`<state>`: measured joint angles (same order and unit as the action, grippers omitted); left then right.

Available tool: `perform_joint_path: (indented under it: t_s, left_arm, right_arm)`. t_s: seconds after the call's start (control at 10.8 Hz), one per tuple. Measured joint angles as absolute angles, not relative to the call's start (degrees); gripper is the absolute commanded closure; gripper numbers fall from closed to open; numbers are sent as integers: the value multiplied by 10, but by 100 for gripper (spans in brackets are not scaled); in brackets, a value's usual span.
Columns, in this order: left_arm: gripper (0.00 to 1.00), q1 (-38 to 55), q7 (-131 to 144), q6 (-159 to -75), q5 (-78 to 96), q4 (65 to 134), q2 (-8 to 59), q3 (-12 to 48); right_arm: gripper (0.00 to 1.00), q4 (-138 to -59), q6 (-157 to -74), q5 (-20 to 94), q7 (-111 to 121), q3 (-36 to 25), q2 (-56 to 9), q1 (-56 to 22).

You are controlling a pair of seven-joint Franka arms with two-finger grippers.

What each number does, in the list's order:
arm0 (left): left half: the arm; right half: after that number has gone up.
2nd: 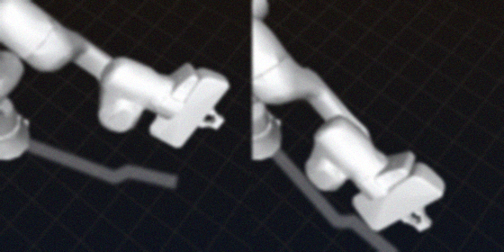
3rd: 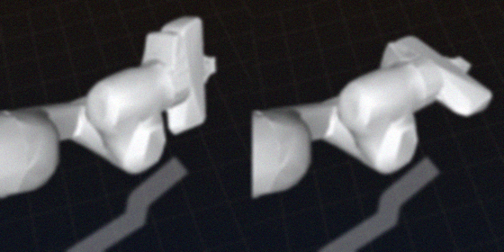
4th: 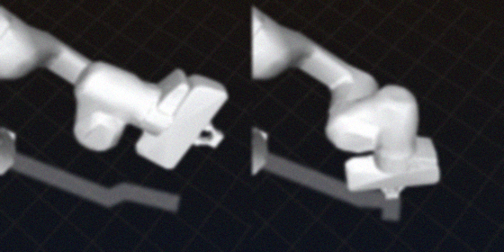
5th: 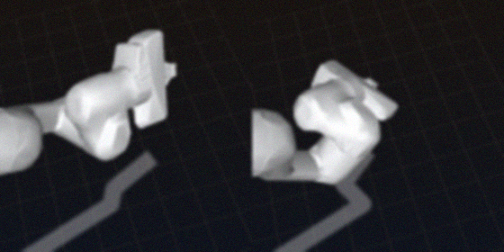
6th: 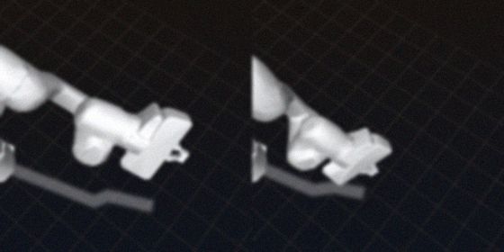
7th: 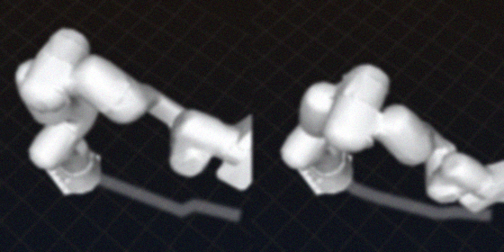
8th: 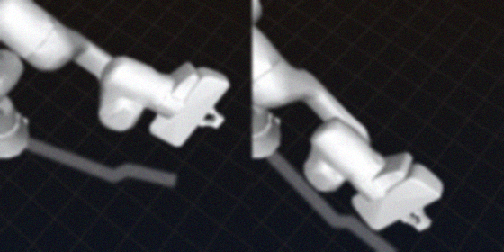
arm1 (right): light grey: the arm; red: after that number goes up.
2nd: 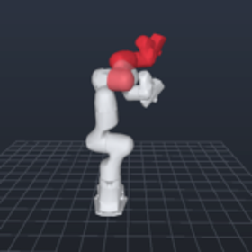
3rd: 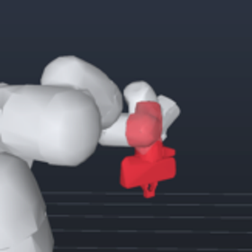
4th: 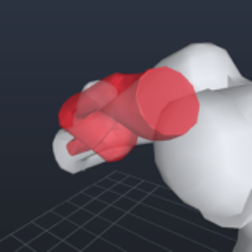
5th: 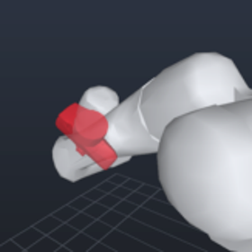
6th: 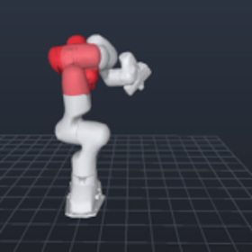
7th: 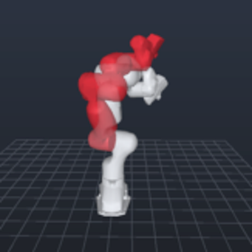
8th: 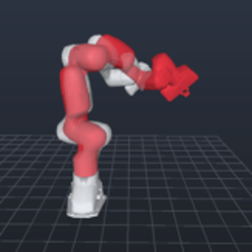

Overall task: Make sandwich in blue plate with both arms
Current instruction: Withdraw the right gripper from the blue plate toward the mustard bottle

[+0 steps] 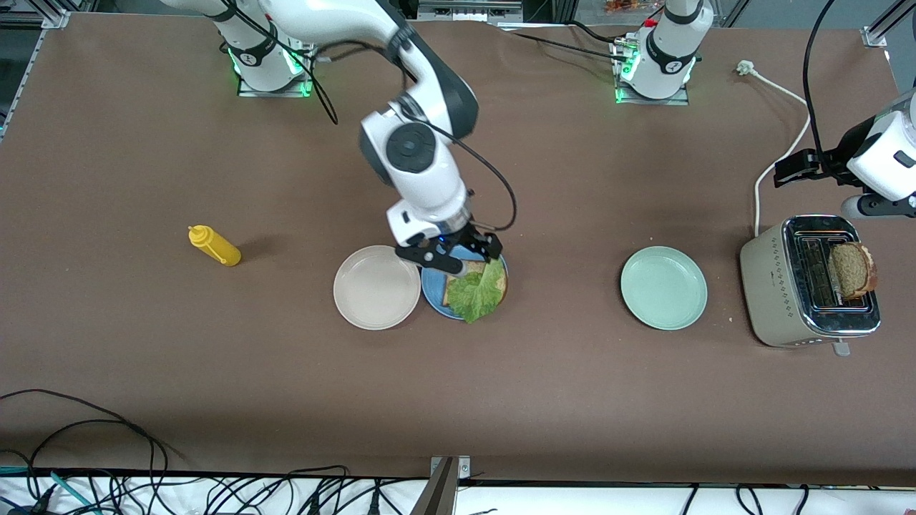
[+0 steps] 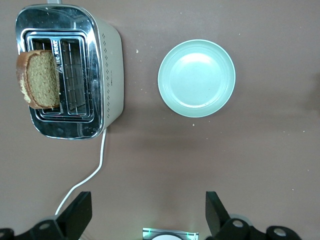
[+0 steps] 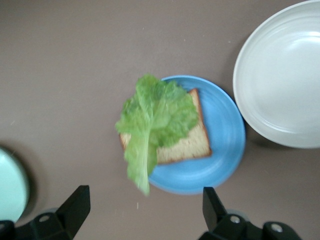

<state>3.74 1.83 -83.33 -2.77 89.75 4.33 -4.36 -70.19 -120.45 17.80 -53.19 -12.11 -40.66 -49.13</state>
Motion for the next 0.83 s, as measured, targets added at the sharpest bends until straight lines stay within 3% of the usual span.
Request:
perform_joint_path:
  t_s: [0.37, 0.83]
  left_arm:
    - [0, 34, 18, -833, -27, 897, 43, -44]
    - [0, 21, 19, -836, 15, 896, 43, -44]
  right_arm:
    - [0, -707, -1015, 214, -434, -141, -280, -445]
    - [0, -728, -821, 215, -208, -206, -186, -375]
